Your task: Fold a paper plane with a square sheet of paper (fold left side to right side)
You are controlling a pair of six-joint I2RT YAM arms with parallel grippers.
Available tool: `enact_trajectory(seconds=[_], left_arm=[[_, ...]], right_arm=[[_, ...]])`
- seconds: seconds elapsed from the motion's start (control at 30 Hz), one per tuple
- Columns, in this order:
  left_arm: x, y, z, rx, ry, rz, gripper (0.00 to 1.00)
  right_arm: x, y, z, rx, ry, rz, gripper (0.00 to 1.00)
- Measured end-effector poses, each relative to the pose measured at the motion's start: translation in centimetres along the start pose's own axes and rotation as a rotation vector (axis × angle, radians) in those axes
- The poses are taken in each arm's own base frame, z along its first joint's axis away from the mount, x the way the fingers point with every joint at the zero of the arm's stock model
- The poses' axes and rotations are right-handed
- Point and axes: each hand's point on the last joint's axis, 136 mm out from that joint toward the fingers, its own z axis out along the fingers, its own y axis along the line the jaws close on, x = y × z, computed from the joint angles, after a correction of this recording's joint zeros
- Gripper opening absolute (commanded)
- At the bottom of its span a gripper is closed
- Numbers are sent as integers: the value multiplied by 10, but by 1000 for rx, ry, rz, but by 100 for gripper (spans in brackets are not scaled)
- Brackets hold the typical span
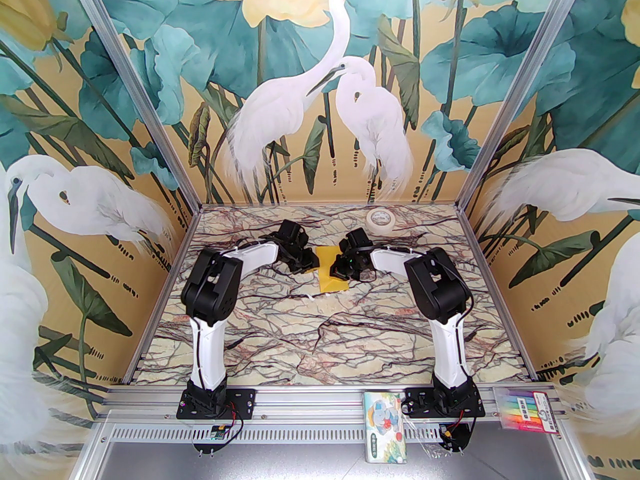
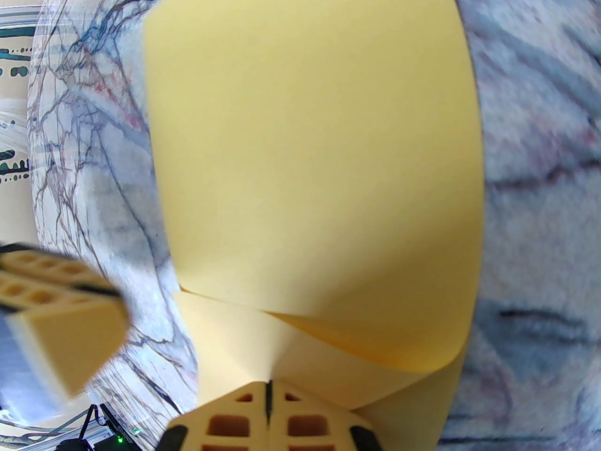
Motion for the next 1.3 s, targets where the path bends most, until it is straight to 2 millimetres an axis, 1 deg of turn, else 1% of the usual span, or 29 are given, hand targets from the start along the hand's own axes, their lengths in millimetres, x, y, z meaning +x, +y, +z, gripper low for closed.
enact_trajectory(seconds=[0.07,0.13,0.2,0.3,0.4,0.57,0.8,1.17,1.3], left_arm=[[4,-9,-8,25,-13,-2,0],[13,-17,-10,51,-9,0,0],[25,-20,-4,71,14,-5,0],[47,-17,8,76,61,-24,0],[59,-13,16,77,92,-38,0],[61,-6,25,77,104,-55,0],[72,9,34,54,131,-75,0],[73,11,36,63,129,-52,0],[74,12,36,65,129,-48,0]], right_arm=[[0,0,0,-1,-1,0,0],[0,0,0,-3,-3,-2,0],[0,0,0,-6,-3,-3,0],[0,0,0,-9,-6,-5,0],[0,0,0,-9,-6,-5,0],[0,1,0,-10,-6,-6,0],[0,0,0,-10,-6,-6,0],[0,0,0,-14,-12,-9,0],[-2,-2,-2,-32,-18,-5,0]])
